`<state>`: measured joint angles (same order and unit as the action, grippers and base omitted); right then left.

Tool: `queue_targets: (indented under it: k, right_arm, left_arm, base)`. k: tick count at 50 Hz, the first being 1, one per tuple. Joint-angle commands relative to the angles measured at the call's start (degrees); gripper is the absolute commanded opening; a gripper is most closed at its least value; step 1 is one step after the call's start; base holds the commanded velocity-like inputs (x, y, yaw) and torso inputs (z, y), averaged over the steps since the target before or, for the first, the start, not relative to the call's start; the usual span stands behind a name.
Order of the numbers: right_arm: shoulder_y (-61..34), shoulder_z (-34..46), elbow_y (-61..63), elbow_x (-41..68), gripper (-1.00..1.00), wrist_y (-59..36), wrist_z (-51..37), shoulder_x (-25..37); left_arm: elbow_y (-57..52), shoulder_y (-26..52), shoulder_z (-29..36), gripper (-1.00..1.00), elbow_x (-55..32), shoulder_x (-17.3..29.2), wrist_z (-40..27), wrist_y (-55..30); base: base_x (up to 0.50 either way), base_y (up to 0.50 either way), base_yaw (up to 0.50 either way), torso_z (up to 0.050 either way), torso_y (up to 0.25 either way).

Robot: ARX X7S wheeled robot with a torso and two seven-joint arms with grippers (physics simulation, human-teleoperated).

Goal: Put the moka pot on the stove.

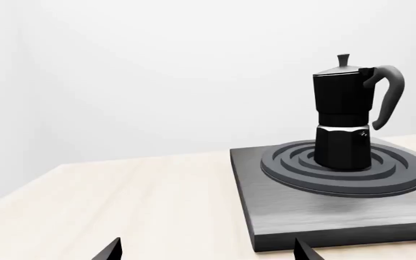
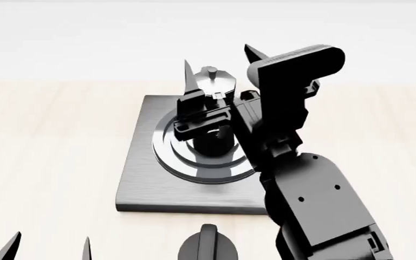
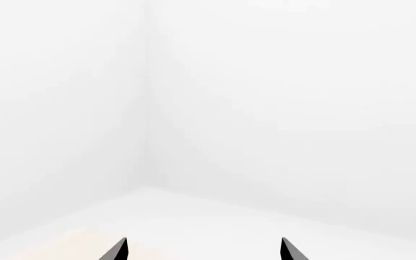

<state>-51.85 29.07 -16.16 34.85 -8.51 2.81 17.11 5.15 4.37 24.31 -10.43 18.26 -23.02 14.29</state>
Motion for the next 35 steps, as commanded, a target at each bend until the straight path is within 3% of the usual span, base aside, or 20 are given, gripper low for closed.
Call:
queue_targets:
  k: [1,35]
  right_arm:
    - [5.79,-1.12,12.22,1.09,1.00,-0.93,-3.62,4.05]
    - [16.09,-2.83,32.21,0.29,1.00,-0.02,-12.03,10.51]
  left_arm:
    - [0.61,0.02,-0.33,1.00,0.04,-0.32,0.13,1.55]
    - [0.77,0.15,0.06,1.00,-0.17,-0.09,-0.19,1.96]
  base:
    - [0.00,0.00,0.00,0.000,0.000]
    - [0.00,0.00,0.00,0.000,0.000]
